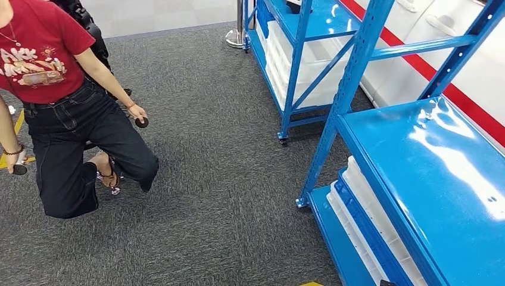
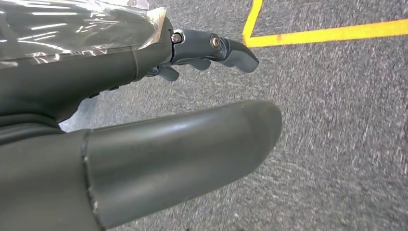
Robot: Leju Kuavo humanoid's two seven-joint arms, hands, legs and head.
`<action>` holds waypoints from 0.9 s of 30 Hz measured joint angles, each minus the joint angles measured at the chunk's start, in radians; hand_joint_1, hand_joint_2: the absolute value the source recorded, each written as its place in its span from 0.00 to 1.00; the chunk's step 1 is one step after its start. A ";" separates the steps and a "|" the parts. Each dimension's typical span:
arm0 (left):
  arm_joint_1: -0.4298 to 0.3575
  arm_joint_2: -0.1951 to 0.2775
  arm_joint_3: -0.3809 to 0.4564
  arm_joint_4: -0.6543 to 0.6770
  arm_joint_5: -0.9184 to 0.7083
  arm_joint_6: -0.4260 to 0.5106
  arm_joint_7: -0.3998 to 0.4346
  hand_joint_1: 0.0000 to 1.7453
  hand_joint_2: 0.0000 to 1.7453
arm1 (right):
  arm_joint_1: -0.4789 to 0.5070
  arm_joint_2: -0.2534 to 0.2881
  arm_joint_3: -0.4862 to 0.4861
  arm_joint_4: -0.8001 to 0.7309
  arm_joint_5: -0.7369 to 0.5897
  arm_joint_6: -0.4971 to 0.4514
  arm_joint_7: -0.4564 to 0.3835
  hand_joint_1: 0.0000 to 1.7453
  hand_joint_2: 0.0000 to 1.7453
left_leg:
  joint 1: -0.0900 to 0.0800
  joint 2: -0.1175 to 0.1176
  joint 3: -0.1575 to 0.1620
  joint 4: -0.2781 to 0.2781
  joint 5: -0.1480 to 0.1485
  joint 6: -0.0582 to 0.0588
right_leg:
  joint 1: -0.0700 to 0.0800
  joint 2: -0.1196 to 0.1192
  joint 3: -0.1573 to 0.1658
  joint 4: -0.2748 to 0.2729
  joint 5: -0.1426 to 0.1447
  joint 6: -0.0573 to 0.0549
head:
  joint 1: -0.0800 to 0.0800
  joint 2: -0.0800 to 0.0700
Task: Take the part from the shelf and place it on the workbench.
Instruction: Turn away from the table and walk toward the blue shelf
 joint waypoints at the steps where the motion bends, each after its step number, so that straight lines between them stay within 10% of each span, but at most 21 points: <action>1: -0.001 0.000 0.000 0.000 0.000 0.000 0.000 0.00 0.00 | 0.001 0.000 0.000 0.000 0.000 0.000 0.000 0.00 0.00 | 0.003 -0.017 -0.004 0.015 -0.013 -0.006 | -0.004 0.010 0.001 -0.002 0.002 -0.007 | -0.001 0.000; 4: 0.002 -0.002 0.000 0.000 0.000 0.000 0.000 0.00 0.00 | -0.002 0.000 0.000 0.000 0.000 0.000 0.000 0.00 0.00 | 0.009 -0.096 -0.075 0.166 -0.101 -0.016 | -0.009 0.040 0.002 -0.004 0.006 -0.024 | -0.004 0.000; 7: 0.005 -0.001 0.000 0.000 0.000 0.000 0.000 0.00 0.00 | -0.001 -0.001 0.000 0.000 0.000 0.000 0.000 0.00 0.00 | 0.009 -0.112 -0.139 0.276 -0.121 -0.016 | -0.004 0.074 0.002 -0.003 0.007 -0.028 | -0.004 0.000; 10: 0.006 -0.001 0.001 0.000 0.001 0.000 0.000 0.00 0.00 | 0.000 0.000 0.000 0.000 0.000 0.000 0.000 0.00 0.00 | 0.013 -0.145 -0.070 0.115 -0.019 -0.010 | -0.002 0.111 0.007 -0.002 0.007 -0.027 | -0.004 0.000; 13: 0.004 -0.001 0.000 0.000 0.001 -0.001 -0.001 0.00 0.00 | -0.002 0.000 0.000 0.000 0.002 0.001 -0.001 0.00 0.00 | 0.011 -0.178 -0.025 0.015 0.010 -0.002 | 0.003 0.137 0.001 -0.001 0.009 -0.015 | -0.003 0.000; 17: 0.002 -0.002 0.001 0.000 0.004 -0.001 -0.003 0.00 0.00 | 0.002 0.000 0.000 0.000 0.005 0.003 -0.004 0.00 0.00 | 0.005 -0.135 -0.019 -0.005 0.025 0.030 | -0.001 0.118 -0.032 0.035 -0.006 0.002 | -0.001 0.000; 22: 0.005 -0.001 0.008 0.000 0.008 -0.001 -0.008 0.00 0.00 | -0.002 -0.005 0.002 0.000 0.007 0.010 -0.008 0.00 0.00 | 0.001 -0.073 -0.023 -0.009 0.028 0.039 | -0.005 0.048 -0.148 0.279 -0.105 0.002 | 0.002 0.000; 27: 0.004 -0.002 0.010 0.000 0.008 -0.001 -0.008 0.00 0.00 | -0.005 -0.008 0.002 0.000 0.008 0.010 -0.010 0.00 0.00 | -0.005 -0.024 -0.015 -0.006 0.017 0.022 | -0.006 -0.020 0.003 0.016 -0.016 0.026 | 0.002 0.000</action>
